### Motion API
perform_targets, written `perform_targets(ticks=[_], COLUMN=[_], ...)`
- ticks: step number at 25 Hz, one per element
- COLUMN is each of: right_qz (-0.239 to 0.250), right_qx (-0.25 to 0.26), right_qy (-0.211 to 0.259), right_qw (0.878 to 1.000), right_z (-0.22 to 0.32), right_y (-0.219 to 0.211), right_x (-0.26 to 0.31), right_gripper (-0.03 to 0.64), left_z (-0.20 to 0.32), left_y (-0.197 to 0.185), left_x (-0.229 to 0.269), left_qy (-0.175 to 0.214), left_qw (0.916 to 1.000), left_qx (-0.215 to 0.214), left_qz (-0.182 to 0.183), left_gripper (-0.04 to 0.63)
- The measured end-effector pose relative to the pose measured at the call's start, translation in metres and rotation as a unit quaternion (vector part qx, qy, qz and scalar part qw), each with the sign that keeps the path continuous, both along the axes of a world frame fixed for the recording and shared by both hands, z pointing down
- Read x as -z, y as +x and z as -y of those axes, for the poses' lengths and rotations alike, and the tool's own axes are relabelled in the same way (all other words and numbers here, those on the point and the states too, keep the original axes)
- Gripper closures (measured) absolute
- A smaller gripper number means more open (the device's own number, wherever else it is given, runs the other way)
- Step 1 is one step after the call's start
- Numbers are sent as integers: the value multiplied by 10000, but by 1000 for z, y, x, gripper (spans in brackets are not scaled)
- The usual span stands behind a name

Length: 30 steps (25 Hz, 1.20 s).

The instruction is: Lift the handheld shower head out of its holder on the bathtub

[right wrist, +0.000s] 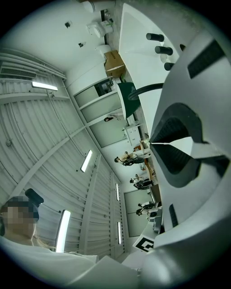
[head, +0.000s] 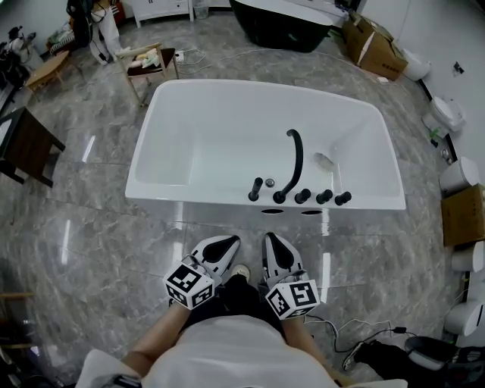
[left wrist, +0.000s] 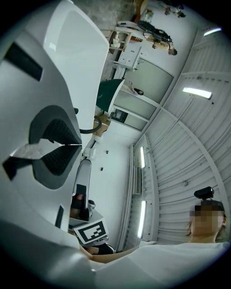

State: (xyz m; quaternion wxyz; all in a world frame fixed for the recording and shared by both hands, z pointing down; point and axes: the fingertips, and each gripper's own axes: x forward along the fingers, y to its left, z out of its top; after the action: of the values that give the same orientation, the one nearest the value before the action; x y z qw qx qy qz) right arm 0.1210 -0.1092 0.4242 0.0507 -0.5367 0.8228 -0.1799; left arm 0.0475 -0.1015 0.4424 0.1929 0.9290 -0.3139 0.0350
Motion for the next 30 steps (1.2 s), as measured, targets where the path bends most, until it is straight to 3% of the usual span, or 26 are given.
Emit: perform_targets(ticks=[15, 30], right_qz=[238, -29], right_qx=[317, 394], right_qy=[393, 524], right_qw=[9984, 9978], right_z=[49, 96], right_y=[22, 17], right_x=[5, 1], right_gripper=[597, 595], left_z=[36, 96], left_y=[16, 2], left_x=[-3, -7], left_qy=[9, 99], left_qw=[9998, 9995], left_qx=[137, 156], left_qz=[139, 238], left_gripper=[583, 583])
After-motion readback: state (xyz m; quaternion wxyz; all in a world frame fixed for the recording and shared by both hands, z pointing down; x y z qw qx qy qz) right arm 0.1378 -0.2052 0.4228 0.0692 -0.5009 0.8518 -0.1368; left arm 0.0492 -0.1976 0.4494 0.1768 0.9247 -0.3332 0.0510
